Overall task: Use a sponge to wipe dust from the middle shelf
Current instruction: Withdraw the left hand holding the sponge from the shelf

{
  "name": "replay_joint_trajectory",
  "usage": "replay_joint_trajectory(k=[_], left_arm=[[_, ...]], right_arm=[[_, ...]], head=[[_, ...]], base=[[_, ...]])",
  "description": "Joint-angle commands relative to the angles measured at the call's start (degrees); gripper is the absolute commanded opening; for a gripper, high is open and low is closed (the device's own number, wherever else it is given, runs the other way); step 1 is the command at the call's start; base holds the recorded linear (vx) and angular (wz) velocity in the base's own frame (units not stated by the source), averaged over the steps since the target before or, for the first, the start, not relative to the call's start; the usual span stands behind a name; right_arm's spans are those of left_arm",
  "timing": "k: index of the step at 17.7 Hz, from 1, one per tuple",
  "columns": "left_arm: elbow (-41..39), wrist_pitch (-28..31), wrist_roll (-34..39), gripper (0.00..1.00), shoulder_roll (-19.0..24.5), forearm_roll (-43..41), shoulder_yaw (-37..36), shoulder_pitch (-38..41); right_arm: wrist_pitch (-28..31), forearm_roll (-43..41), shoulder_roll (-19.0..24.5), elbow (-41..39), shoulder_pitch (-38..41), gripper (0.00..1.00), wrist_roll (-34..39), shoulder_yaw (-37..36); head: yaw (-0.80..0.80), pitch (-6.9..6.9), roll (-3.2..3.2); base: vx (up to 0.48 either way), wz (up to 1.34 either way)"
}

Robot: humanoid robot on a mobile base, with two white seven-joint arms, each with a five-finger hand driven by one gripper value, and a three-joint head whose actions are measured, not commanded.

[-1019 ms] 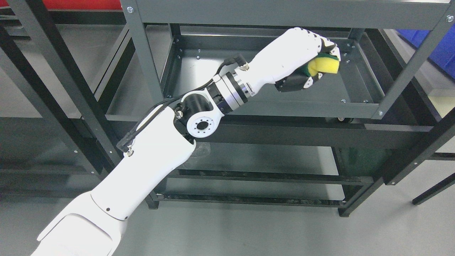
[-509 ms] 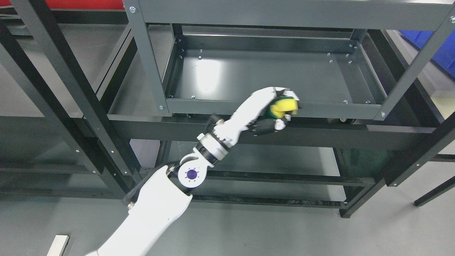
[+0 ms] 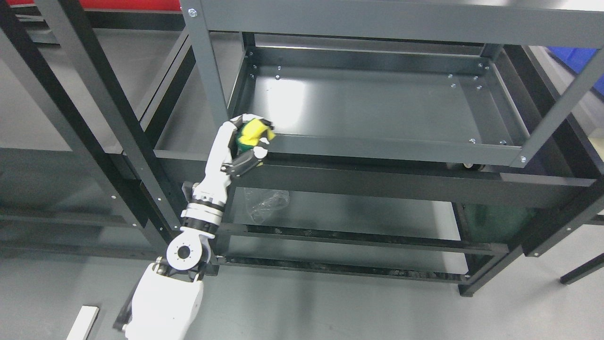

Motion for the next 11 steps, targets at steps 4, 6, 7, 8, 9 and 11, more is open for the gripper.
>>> replay_joint_trajectory(k=[4, 6, 7, 8, 9, 11], left_arm=[[-10.28, 1.43, 0.32, 0.0, 0.72, 5.93, 11.36, 4.51], [-10.55, 1.43, 0.32, 0.01, 0.72, 6.28, 8.38, 4.51], [-10.55, 1.43, 0.32, 0.01, 0.72, 6.28, 6.45, 4.51], [-10.55, 1.43, 0.32, 0.01, 0.72, 6.28, 4.95, 4.51], [-10.55, 1.43, 0.32, 0.01, 0.72, 6.28, 3.72, 4.51], [-10.46, 1.43, 0.32, 0.01, 0.72, 6.46, 2.48, 4.51]], right_arm=[[0.03, 0.0, -1.0, -1.0, 0.0, 1.0, -0.04, -0.03], [0.03, 0.0, -1.0, -1.0, 0.0, 1.0, -0.04, -0.03], [0.03, 0.0, -1.0, -1.0, 0.0, 1.0, -0.04, 0.06], [0.03, 0.0, -1.0, -1.0, 0.0, 1.0, -0.04, -0.03], [0.03, 0.0, -1.0, -1.0, 0.0, 1.0, -0.04, -0.03], [0.03, 0.0, -1.0, -1.0, 0.0, 1.0, -0.04, -0.03]], head=[[0.0, 0.0, 0.0], [0.0, 0.0, 0.0], [0.0, 0.0, 0.0], [0.0, 0.0, 0.0], [0.0, 0.0, 0.0], [0.0, 0.0, 0.0]], base=[[0.026, 0.14], [0.039, 0.17], [0.027, 0.09], [0.027, 0.09], [0.0, 0.0], [0.0, 0.0]])
